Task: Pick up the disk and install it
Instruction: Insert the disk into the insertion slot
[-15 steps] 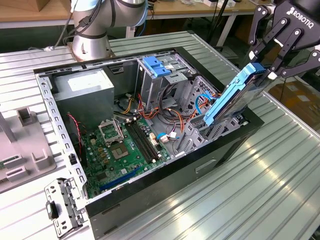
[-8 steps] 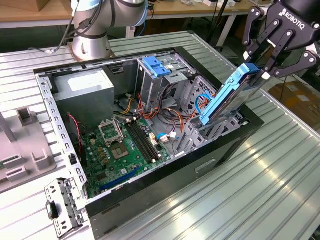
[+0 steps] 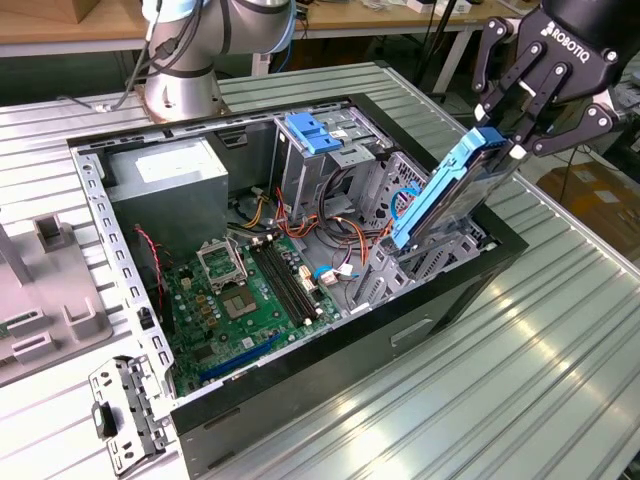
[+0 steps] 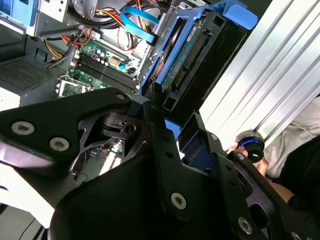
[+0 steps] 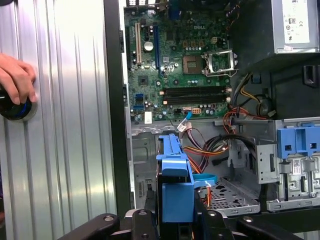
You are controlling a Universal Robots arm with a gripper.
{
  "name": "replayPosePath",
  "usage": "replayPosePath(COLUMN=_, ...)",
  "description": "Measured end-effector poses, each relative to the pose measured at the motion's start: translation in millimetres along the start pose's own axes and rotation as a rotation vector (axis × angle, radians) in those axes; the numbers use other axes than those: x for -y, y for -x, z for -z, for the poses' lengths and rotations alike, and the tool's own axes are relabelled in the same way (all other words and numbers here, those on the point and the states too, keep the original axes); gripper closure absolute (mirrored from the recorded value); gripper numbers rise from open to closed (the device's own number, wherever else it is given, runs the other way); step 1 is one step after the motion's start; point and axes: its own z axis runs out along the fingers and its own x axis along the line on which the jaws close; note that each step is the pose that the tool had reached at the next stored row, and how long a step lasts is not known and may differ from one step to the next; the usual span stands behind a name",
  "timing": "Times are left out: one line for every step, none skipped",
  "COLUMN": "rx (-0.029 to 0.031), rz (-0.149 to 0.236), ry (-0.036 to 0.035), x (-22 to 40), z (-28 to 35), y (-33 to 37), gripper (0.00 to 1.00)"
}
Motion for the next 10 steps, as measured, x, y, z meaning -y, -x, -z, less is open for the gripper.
replayPosePath(rx=0.0000, rz=0.004, ry=0.0003, x=-0.1, z=-1.3, y=0.5, gripper=0.63)
replayPosePath(rx=0.0000, rz=0.007, ry=0.0006, x=-0.2, z=-2.3, y=1.0, gripper=0.63)
replayPosePath(rx=0.0000, rz=0.008, ry=0.0007, x=-0.2, z=-3.0, y=1.5, gripper=0.63)
replayPosePath(rx=-0.0002, rz=0.009, ry=0.0008, x=-0.2, z=-3.8, y=2.2, gripper=0.63)
replayPosePath(rx=-0.0002, rz=0.010, ry=0.0009, x=-0.3, z=-4.6, y=2.8, gripper=0.63)
replayPosePath(rx=-0.0001, rz=0.012, ry=0.0011, x=-0.4, z=-6.5, y=4.4, gripper=0.63)
replayPosePath(rx=-0.0003, rz=0.012, ry=0.0011, x=-0.4, z=-6.7, y=4.3, gripper=0.63)
replayPosePath(rx=-0.0003, rz=0.013, ry=0.0012, x=-0.3, z=-6.8, y=4.3, gripper=0.63)
replayPosePath(rx=-0.0002, rz=0.013, ry=0.0012, x=0.0, z=-6.9, y=4.2, gripper=0.63)
replayPosePath(rx=-0.0001, rz=0.015, ry=0.0013, x=0.2, z=-7.3, y=4.1, gripper=0.63)
